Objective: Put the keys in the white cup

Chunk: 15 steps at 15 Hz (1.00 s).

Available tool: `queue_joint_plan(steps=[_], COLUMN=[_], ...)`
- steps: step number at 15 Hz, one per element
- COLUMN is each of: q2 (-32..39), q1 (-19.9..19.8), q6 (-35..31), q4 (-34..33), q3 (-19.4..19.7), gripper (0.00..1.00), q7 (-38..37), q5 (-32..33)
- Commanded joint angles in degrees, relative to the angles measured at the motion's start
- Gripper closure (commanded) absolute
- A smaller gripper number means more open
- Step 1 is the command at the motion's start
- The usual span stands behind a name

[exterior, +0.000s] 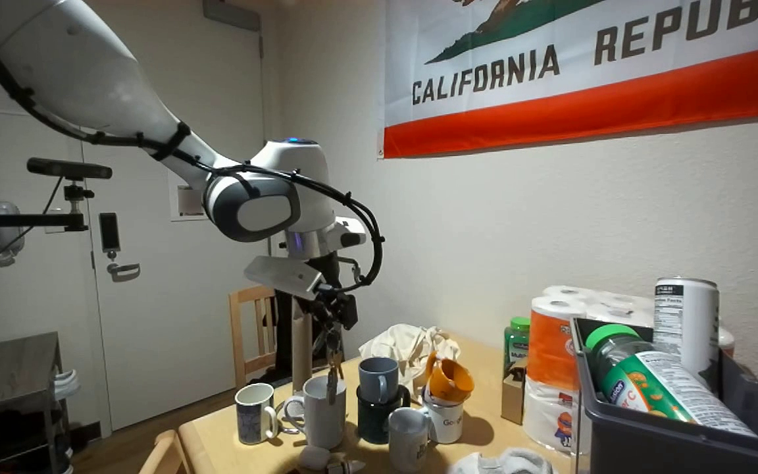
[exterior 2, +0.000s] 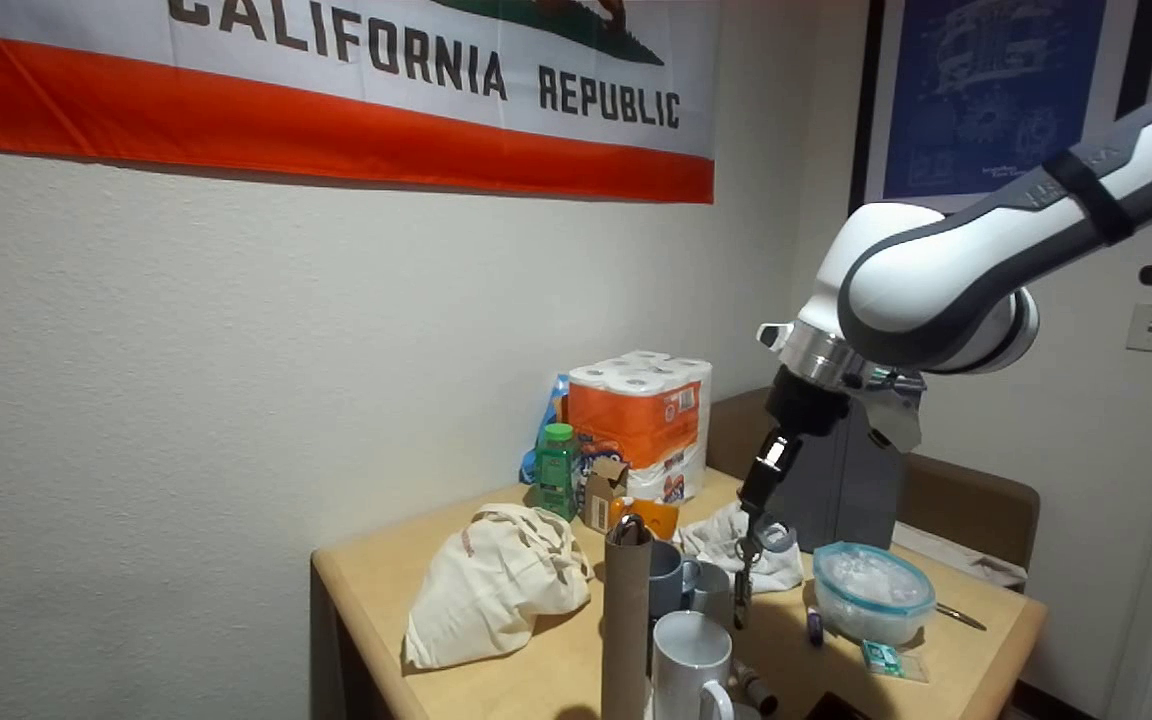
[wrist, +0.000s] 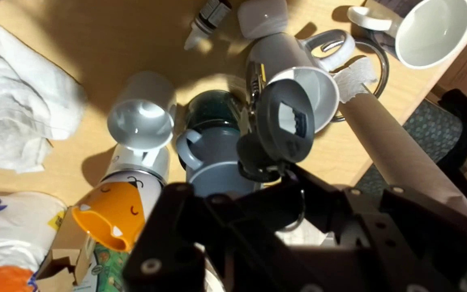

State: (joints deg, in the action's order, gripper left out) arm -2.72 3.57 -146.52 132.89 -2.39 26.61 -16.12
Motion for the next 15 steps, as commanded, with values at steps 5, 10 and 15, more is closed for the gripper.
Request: queue_joint_plan(steps=[5,10,15], q2=[-0.1,1.0,3.2], q1=[2.4,3.4,3.7], q6=[2.7,2.8,2.5], q4=[-3.0,-3.8,-3.9], q3=[-0.5,-1.0,-2.1], gripper=[1.00,1.00,1.00], q7=[1.4,1.5,3.5], q5=[-2.8,-3.4,-6.5])
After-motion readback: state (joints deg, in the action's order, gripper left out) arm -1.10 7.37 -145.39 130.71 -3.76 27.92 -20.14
